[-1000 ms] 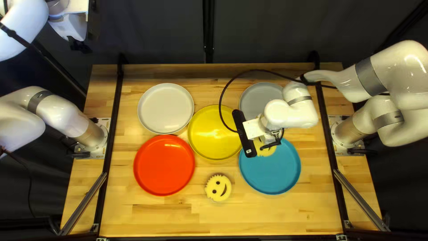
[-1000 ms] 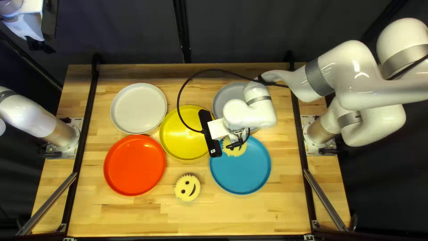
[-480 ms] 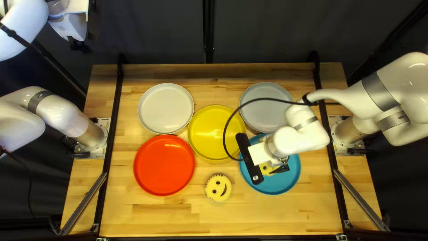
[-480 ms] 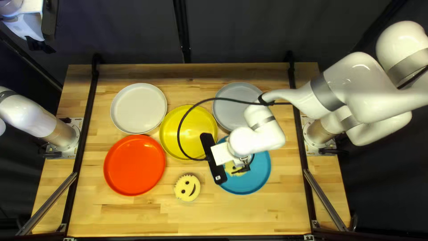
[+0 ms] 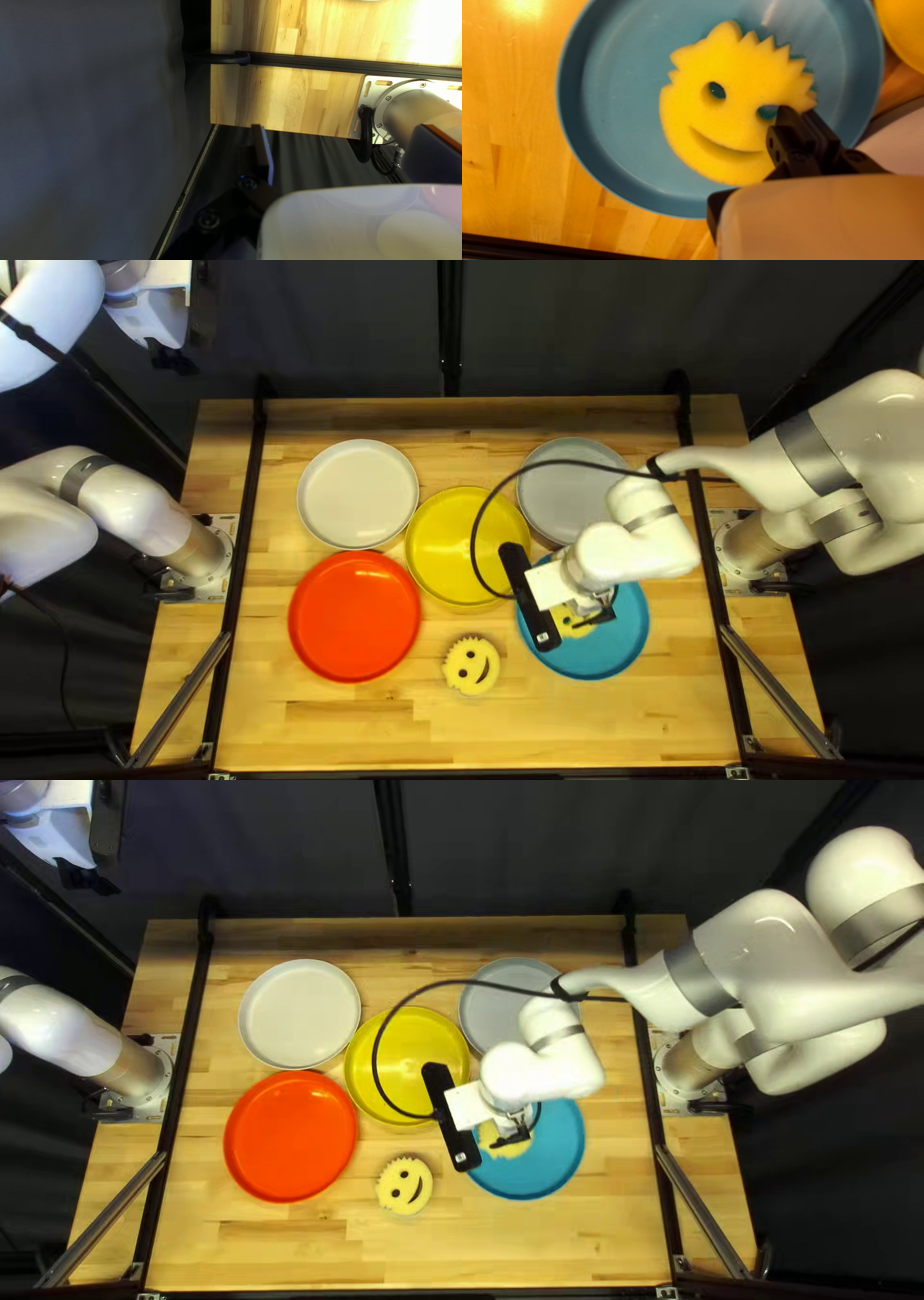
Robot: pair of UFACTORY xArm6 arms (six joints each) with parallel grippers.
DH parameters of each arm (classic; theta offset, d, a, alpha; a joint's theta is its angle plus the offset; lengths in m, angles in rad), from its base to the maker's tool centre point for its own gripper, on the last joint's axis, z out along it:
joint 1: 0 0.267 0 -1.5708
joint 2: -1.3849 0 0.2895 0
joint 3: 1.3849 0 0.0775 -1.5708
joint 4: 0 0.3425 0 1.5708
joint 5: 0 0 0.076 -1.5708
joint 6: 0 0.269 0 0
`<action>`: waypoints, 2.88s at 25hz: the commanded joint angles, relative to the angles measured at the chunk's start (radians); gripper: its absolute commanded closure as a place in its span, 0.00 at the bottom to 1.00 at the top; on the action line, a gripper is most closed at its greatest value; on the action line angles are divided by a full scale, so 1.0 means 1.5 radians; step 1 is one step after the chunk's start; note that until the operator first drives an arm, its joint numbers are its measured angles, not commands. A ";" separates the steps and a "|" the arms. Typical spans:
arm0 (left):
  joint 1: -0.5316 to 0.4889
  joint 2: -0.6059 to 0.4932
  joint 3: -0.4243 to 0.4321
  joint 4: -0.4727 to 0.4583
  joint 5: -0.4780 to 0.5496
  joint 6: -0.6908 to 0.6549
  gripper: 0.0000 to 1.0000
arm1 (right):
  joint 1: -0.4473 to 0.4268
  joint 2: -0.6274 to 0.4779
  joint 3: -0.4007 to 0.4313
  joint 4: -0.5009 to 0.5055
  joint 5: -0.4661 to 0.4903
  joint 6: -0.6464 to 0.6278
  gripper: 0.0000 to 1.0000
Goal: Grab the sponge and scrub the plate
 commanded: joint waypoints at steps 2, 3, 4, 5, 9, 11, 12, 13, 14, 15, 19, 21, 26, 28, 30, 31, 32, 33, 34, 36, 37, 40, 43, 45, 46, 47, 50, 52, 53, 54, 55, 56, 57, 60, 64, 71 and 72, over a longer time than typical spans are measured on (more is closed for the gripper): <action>0.000 0.000 0.000 0.000 0.000 0.000 0.00 | -0.047 0.014 -0.036 0.001 0.009 -0.036 1.00; 0.000 0.000 0.000 0.000 0.000 0.000 0.00 | -0.060 0.021 -0.046 0.000 0.008 -0.046 1.00; 0.000 0.000 0.000 0.000 0.000 0.000 0.00 | -0.068 0.026 -0.053 0.001 0.007 -0.053 1.00; 0.000 0.000 0.000 0.000 0.000 0.000 0.00 | -0.083 0.036 -0.063 0.002 0.005 -0.066 1.00; 0.000 0.000 0.000 0.000 0.000 0.000 0.00 | -0.129 0.078 -0.101 0.010 -0.011 -0.110 1.00; 0.000 0.000 0.000 0.000 0.000 0.000 0.00 | -0.143 0.108 -0.127 0.012 -0.022 -0.122 1.00; 0.000 0.000 0.000 0.000 0.000 0.000 0.00 | -0.147 0.116 -0.134 0.012 -0.026 -0.124 1.00; 0.000 0.000 0.000 0.000 0.000 0.000 0.00 | -0.154 0.135 -0.151 0.012 -0.034 -0.130 1.00; 0.000 0.000 0.000 0.000 0.000 0.000 0.00 | -0.156 0.142 -0.158 0.012 -0.037 -0.131 1.00; 0.000 0.000 0.000 0.000 0.000 0.000 0.00 | -0.157 0.159 -0.175 0.011 -0.042 -0.131 1.00; 0.000 0.000 0.000 0.000 0.000 0.000 0.00 | -0.153 0.192 -0.207 0.000 -0.054 -0.123 1.00; 0.000 0.000 0.000 0.000 0.000 0.000 0.00 | -0.151 0.204 -0.215 -0.004 -0.064 -0.121 1.00; 0.000 0.000 0.000 0.000 0.000 0.000 0.00 | -0.140 0.216 -0.205 -0.018 -0.095 -0.102 1.00; 0.000 0.000 0.000 0.000 0.000 0.000 0.00 | -0.139 0.220 -0.205 -0.019 -0.100 -0.103 1.00; 0.000 0.000 0.000 0.000 0.000 0.000 0.00 | -0.138 0.218 -0.203 -0.018 -0.100 -0.106 1.00; 0.000 0.000 0.000 0.000 0.000 0.000 0.00 | -0.137 0.216 -0.204 -0.019 -0.098 -0.107 1.00; 0.000 0.000 0.000 0.000 0.000 0.000 0.00 | -0.136 0.214 -0.204 -0.019 -0.094 -0.107 1.00; 0.000 0.000 0.000 0.000 0.000 0.000 0.00 | -0.133 0.211 -0.206 -0.022 -0.086 -0.104 1.00; 0.000 0.000 0.000 0.000 0.000 0.000 0.00 | -0.131 0.208 -0.207 -0.023 -0.083 -0.103 1.00; 0.000 0.000 0.000 0.000 0.000 0.000 0.00 | -0.122 0.198 -0.209 -0.030 -0.066 -0.091 1.00; 0.000 0.000 0.000 0.000 0.000 0.000 0.00 | -0.119 0.194 -0.210 -0.032 -0.060 -0.087 1.00; 0.000 0.000 0.000 0.000 0.000 0.000 0.00 | -0.101 0.179 -0.213 -0.045 -0.033 -0.064 1.00; 0.000 0.000 0.000 0.000 0.000 0.000 0.00 | -0.086 0.166 -0.216 -0.056 -0.009 -0.048 1.00; 0.000 0.000 0.000 0.000 0.000 0.000 0.00 | -0.085 0.164 -0.217 -0.058 -0.006 -0.046 1.00; 0.000 0.000 0.000 0.000 0.000 0.000 0.00 | -0.085 0.164 -0.217 -0.058 -0.006 -0.046 1.00; 0.000 0.000 0.000 0.000 0.000 0.000 0.00 | -0.085 0.164 -0.217 -0.058 -0.006 -0.046 1.00; 0.000 0.000 0.000 0.000 0.000 0.000 0.00 | -0.085 0.164 -0.217 -0.058 -0.006 -0.046 1.00; 0.000 0.000 0.000 0.000 0.000 0.000 0.00 | -0.085 0.164 -0.217 -0.058 -0.006 -0.046 1.00; 0.000 0.000 0.000 0.000 0.000 0.000 0.00 | -0.085 0.164 -0.217 -0.058 -0.006 -0.046 1.00; 0.000 0.000 0.000 0.000 0.000 0.000 0.00 | -0.085 0.164 -0.217 -0.058 -0.006 -0.046 1.00; 0.000 0.000 0.000 0.000 0.000 0.000 0.00 | -0.085 0.164 -0.217 -0.058 -0.006 -0.046 1.00; 0.000 0.000 0.000 0.000 0.000 0.000 0.00 | -0.085 0.164 -0.217 -0.058 -0.006 -0.046 1.00; 0.000 0.000 0.000 0.000 0.000 0.000 0.00 | -0.085 0.164 -0.217 -0.058 -0.006 -0.046 1.00; 0.000 0.000 0.000 0.000 0.000 0.000 0.00 | -0.085 0.164 -0.217 -0.058 -0.006 -0.046 1.00; 0.000 0.000 0.000 0.000 0.000 0.000 0.00 | -0.087 0.161 -0.210 -0.061 -0.010 -0.047 1.00; 0.000 0.000 0.000 0.000 0.000 0.000 0.00 | -0.107 0.189 -0.214 -0.058 -0.043 -0.069 1.00; 0.000 0.000 0.000 0.000 0.000 0.000 0.00 | -0.107 0.192 -0.216 -0.057 -0.045 -0.071 1.00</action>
